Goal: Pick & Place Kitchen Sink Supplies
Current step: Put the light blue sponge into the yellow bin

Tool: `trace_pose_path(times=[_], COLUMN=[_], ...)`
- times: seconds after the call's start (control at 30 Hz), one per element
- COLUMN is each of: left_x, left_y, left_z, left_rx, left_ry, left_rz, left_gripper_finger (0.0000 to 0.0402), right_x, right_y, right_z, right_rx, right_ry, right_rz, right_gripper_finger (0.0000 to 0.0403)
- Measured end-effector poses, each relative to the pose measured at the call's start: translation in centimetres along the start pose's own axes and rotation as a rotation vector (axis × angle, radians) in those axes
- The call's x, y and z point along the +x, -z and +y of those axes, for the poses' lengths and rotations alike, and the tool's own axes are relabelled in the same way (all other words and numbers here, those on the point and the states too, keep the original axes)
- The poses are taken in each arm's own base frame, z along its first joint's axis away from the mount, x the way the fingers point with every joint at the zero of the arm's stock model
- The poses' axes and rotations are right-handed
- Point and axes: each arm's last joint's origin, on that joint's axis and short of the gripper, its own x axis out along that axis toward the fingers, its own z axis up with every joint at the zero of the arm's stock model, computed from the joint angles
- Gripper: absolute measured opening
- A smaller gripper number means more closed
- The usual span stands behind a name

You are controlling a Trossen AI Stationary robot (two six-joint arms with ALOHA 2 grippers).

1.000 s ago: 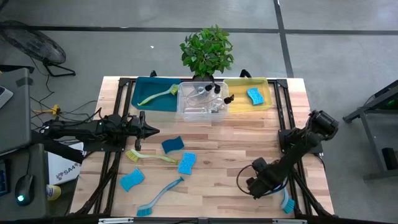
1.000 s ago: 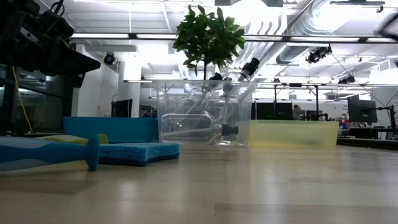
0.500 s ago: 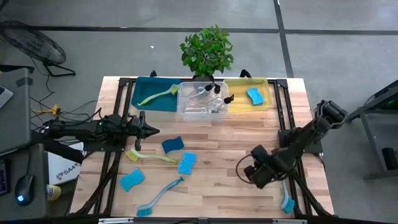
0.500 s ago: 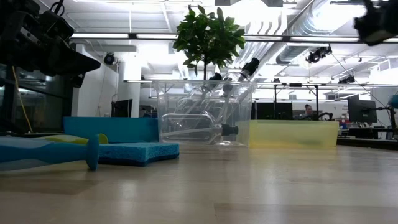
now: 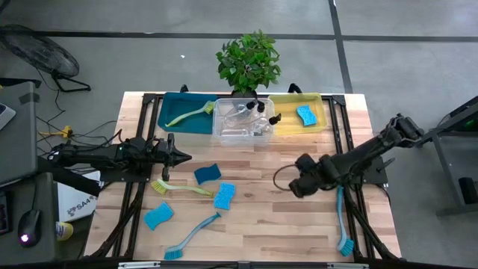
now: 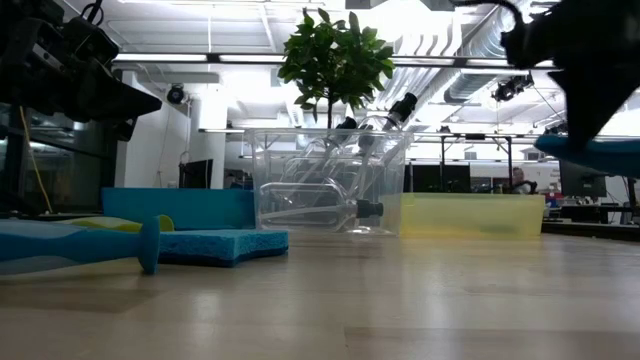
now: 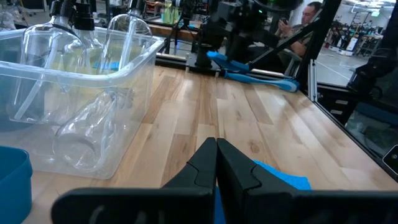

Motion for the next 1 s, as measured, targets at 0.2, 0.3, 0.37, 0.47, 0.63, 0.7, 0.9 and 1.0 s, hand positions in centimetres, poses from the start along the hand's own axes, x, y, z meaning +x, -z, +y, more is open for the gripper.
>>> trace_pose_path(times=[0.2,0.3,0.37,0.47,0.63,0.7,0.9,1.0], left_x=[0.0,0.0,0.0,0.0,0.0,0.0,0.0,0.0], left_y=[0.0,0.0,0.0,0.0,0.0,0.0,0.0,0.0], left_z=[0.0,0.0,0.0,0.0,0.0,0.0,0.0,0.0], left_rx=[0.000,0.000,0.000,0.000,0.000,0.000,0.000,0.000], left_ry=[0.000,0.000,0.000,0.000,0.000,0.000,0.000,0.000], left_rz=[0.000,0.000,0.000,0.000,0.000,0.000,0.000,0.000], left_gripper_finger=[0.0001,0.0001,0.0001,0.0001,0.0001,0.0001,0.0001,0.0001], right_x=[-0.1,-0.2,-0.3,-0.4,-0.4,-0.3,0.2,0.5], right_y=[-2.7,-4.1,-4.9,-6.3,-8.7,-9.6,-12.5,-13.9], right_z=[-2.0,-3.0,-3.8,-5.1,-7.6,-8.6,-11.1,-12.3], right_rx=[-0.022,-0.031,-0.035,-0.031,-0.016,-0.011,-0.008,-0.005], right_ry=[0.033,0.038,0.041,0.051,0.071,0.070,0.062,0.039], right_rz=[-0.001,-0.024,-0.027,-0.039,-0.068,-0.082,-0.152,-0.188], right_gripper_finger=[0.0000,0.0000,0.0000,0.0000,0.0000,0.0000,0.0000,0.0000])
